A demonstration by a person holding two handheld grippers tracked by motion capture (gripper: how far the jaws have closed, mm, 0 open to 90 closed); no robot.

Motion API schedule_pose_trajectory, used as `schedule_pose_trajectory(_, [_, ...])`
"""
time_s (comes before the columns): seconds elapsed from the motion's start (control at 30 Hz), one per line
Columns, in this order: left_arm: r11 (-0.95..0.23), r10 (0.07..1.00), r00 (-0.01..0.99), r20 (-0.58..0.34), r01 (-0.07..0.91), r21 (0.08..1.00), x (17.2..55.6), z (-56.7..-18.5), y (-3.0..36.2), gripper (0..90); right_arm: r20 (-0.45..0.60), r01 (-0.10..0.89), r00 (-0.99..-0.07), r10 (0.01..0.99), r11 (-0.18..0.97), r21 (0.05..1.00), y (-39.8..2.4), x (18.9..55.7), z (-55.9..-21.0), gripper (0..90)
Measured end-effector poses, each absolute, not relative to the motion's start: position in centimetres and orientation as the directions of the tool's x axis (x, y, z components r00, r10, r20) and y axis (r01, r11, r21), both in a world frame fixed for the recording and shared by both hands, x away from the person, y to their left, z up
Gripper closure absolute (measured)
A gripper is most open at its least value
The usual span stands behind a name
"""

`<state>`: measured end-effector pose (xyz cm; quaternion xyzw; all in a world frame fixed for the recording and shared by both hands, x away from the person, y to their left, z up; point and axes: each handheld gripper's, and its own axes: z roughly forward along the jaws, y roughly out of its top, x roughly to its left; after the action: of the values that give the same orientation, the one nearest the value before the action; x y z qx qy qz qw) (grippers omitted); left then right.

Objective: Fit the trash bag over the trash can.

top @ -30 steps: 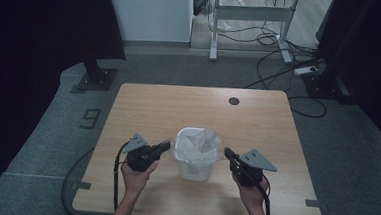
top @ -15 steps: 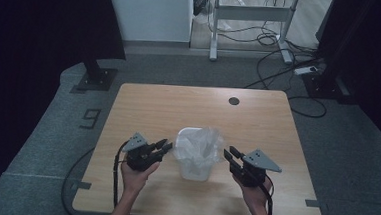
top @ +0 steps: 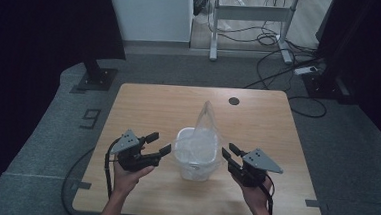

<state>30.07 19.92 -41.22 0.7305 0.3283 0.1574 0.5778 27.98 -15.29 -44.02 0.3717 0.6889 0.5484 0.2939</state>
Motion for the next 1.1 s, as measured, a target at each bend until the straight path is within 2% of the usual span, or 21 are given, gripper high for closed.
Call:
schedule_pose_trajectory(0.3, [-0.166, 0.633, 0.768, -0.095, 0.255, 0.953, 30.5, -38.3, 17.3, 26.4, 0.0, 0.184, -0.547, 0.837, 0.12, 0.976, -15.2, 27.9, -43.7, 67.0])
schedule_pose_trajectory(0.53, [-0.251, 0.599, 0.799, -0.048, 0.244, 0.937, 32.5, -37.0, 13.9, 32.1, -0.014, 0.168, -0.55, 0.835, 0.127, 0.978, -15.1, 27.7, -43.4, 67.3])
schedule_pose_trajectory(0.6, [-0.266, 0.603, 0.797, -0.039, 0.248, 0.932, 33.2, -36.9, 13.0, 36.7, -0.023, 0.162, -0.55, 0.835, 0.134, 0.978, -15.0, 27.6, -43.3, 67.3])
schedule_pose_trajectory(0.63, [-0.277, 0.6, 0.799, -0.037, 0.25, 0.928, 33.6, -36.8, 12.7, 45.0, -0.03, 0.156, -0.551, 0.834, 0.138, 0.978, -15.0, 27.5, -43.2, 67.2])
schedule_pose_trajectory(0.67, [-0.29, 0.6, 0.799, -0.026, 0.247, 0.925, 34.0, -36.8, 12.3, 45.0, -0.03, 0.156, -0.551, 0.834, 0.138, 0.978, -15.0, 27.5, -43.2, 67.2])
schedule_pose_trajectory(0.7, [-0.299, 0.604, 0.797, -0.019, 0.249, 0.921, 34.4, -36.7, 12.1, 58.2, -0.035, 0.148, -0.555, 0.831, 0.14, 0.979, -15.0, 27.1, -43.1, 66.9])
schedule_pose_trajectory(0.73, [-0.306, 0.596, 0.802, -0.026, 0.257, 0.917, 34.8, -36.7, 11.9, 58.2, -0.035, 0.148, -0.555, 0.831, 0.14, 0.979, -15.0, 27.1, -43.1, 66.9])
schedule_pose_trajectory(0.77, [-0.309, 0.597, 0.801, -0.044, 0.28, 0.909, 35.4, -36.8, 11.8, 71.0, -0.032, 0.144, -0.562, 0.826, 0.136, 0.98, -15.0, 26.8, -42.9, 65.0])
schedule_pose_trajectory(0.8, [-0.309, 0.597, 0.801, -0.044, 0.28, 0.909, 35.4, -36.8, 11.8, 76.0, -0.032, 0.144, -0.562, 0.826, 0.136, 0.98, -15.0, 26.8, -42.9, 65.0])
schedule_pose_trajectory(0.83, [-0.31, 0.602, 0.796, -0.056, 0.298, 0.903, 35.7, -36.9, 11.8, 80.4, -0.023, 0.143, -0.576, 0.817, 0.128, 0.981, -15.1, 26.3, -42.6, 61.2])
schedule_pose_trajectory(0.9, [-0.308, 0.606, 0.793, -0.06, 0.304, 0.901, 36.0, -37.1, 11.9, 83.1, -0.015, 0.141, -0.586, 0.81, 0.12, 0.983, -15.1, 26.0, -42.5, 59.3])
schedule_pose_trajectory(0.97, [-0.293, 0.607, 0.791, -0.078, 0.313, 0.903, 36.2, -37.4, 12.2, 87.9, 0.006, 0.123, -0.643, 0.766, 0.096, 0.988, -14.8, 24.8, -41.8, 54.3])
schedule_pose_trajectory(1.1, [-0.292, 0.608, 0.79, -0.079, 0.316, 0.903, 36.1, -37.5, 12.3, 89.6, 0.02, 0.119, -0.707, 0.707, 0.091, 0.989, -14.3, 23.6, -41.5, 49.9])
